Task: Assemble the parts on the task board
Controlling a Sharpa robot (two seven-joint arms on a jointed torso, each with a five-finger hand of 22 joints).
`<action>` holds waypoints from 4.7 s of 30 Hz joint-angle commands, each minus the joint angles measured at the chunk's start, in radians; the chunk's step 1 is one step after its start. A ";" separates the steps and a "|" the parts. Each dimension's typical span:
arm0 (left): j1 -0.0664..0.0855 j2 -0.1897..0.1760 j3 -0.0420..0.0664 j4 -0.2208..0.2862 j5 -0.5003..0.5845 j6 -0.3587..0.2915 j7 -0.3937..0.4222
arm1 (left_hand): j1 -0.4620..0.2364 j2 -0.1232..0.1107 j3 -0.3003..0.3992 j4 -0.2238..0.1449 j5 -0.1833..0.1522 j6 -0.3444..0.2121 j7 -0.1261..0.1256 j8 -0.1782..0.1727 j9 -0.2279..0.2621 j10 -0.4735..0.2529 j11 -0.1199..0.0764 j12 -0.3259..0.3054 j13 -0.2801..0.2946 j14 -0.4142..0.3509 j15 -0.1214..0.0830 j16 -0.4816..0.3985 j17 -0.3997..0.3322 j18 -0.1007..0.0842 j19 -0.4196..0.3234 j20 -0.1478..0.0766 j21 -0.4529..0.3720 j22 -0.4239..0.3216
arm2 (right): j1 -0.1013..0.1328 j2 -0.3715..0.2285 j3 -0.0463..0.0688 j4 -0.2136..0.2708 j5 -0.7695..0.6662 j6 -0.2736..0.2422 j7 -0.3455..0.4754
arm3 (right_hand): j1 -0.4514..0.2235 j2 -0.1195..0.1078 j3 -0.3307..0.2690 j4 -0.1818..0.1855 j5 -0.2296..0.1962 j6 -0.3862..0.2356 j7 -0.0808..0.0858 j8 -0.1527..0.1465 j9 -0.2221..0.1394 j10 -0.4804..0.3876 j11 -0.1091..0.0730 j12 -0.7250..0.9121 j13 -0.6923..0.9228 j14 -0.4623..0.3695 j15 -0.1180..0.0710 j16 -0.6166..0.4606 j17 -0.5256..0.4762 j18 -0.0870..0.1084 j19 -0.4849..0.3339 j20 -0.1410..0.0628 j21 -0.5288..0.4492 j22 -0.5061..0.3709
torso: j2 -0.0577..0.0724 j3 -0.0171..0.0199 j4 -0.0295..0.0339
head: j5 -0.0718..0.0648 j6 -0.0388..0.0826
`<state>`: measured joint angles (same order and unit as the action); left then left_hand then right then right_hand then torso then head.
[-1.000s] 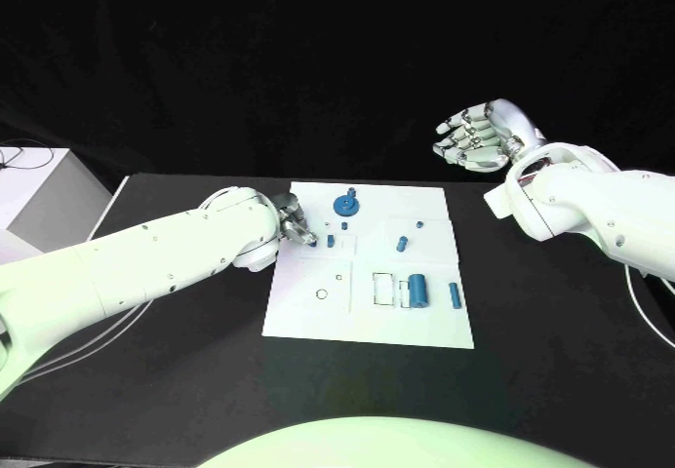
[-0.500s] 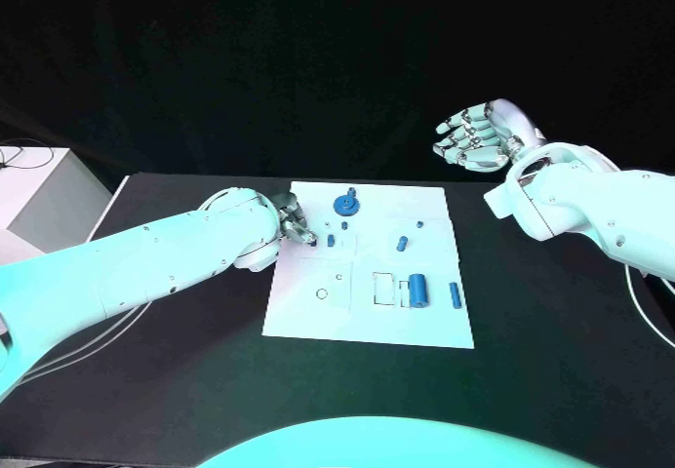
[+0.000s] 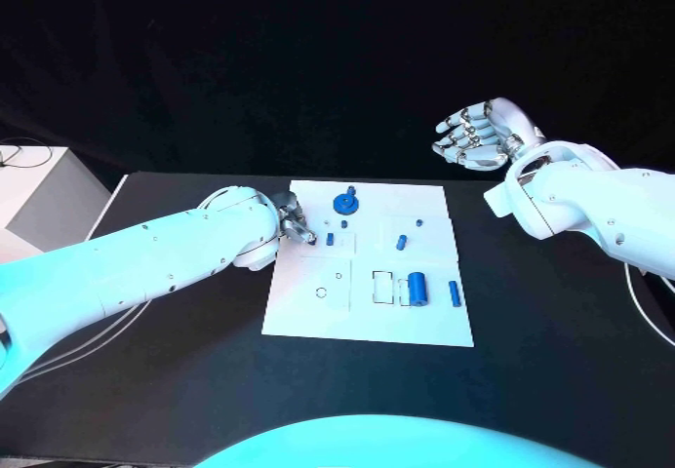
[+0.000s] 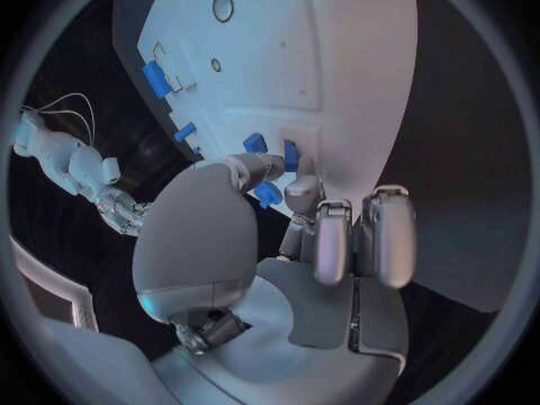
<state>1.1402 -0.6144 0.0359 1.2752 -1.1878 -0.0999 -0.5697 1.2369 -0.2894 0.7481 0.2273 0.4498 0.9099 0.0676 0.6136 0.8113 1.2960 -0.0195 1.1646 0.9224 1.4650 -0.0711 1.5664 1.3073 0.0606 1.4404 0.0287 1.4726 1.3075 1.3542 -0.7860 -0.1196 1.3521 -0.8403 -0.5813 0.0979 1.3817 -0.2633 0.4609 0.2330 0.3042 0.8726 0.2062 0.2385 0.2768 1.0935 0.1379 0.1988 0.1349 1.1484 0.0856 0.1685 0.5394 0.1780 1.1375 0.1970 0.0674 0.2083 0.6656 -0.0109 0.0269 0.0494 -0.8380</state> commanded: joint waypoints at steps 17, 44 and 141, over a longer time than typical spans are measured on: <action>-0.001 0.007 -0.002 0.002 0.056 -0.001 0.013 | -0.053 0.003 0.107 -0.146 -0.003 0.017 -0.020 0.010 0.120 0.023 -0.008 0.002 0.003 0.106 -0.011 0.004 0.263 -0.010 0.007 -0.002 0.002 0.044 | -0.001 -0.001 0.000 0.001 -0.002 0.015 0.009 | -0.010 -0.001 0.000 -0.006 0.018 0.000 0.009 -0.006 -0.002 0.001 0.009 -0.006 -0.009 -0.005 0.006 -0.012 -0.007 0.006 -0.011 0.001 -0.004 -0.011 | 0.000 -0.0001 0.0001 | -0.003 -0.003; -0.001 0.009 -0.001 -0.010 0.044 0.041 0.000 | -0.040 0.005 0.092 -0.162 0.022 0.025 -0.026 0.006 0.132 0.023 -0.017 -0.007 0.007 0.106 -0.021 0.004 0.263 -0.011 0.010 -0.015 0.001 0.046 | -0.002 -0.002 0.000 0.002 -0.001 0.015 0.009 | -0.013 0.000 0.001 -0.007 0.025 0.000 0.011 -0.008 -0.002 0.001 0.010 -0.007 -0.015 -0.006 0.007 -0.017 -0.011 0.006 -0.014 0.003 -0.004 -0.018 | 0.001 -0.0004 0.0005 | -0.005 -0.007; -0.002 0.011 0.002 -0.019 0.009 0.003 -0.012 | -0.112 0.046 -0.471 0.066 -0.049 0.073 -0.046 -0.037 0.153 0.027 -0.026 -0.009 0.027 0.106 -0.028 0.004 0.263 -0.013 0.018 -0.020 -0.002 0.060 | -0.003 -0.007 0.000 0.004 0.009 0.023 0.012 | -0.028 0.002 -0.003 -0.006 0.062 -0.006 0.018 -0.020 -0.005 -0.008 0.018 -0.014 -0.046 -0.018 0.016 -0.044 -0.030 0.005 -0.032 0.012 -0.005 -0.059 | 0.001 -0.0014 0.0001 | -0.011 -0.001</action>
<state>1.1387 -0.6022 0.0373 1.2501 -1.1745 -0.0900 -0.5929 1.1267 -0.2495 0.2822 0.2930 0.4061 0.9829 0.0126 0.5823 0.9656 1.3293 -0.0429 1.1585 0.9496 1.4649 -0.0998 1.5664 1.3076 0.0606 1.4651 0.0110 1.4762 1.3074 1.3516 -0.7928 -0.1196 1.3555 -0.8290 -0.5716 0.0980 1.3646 -0.2620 0.4581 0.2304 0.3623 0.8689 0.2165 0.2229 0.2734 1.0862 0.1522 0.1911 0.0906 1.1340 0.1000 0.1296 0.5104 0.1780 1.1121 0.2076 0.0674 0.1507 0.6659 -0.0119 0.0275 0.0393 -0.8402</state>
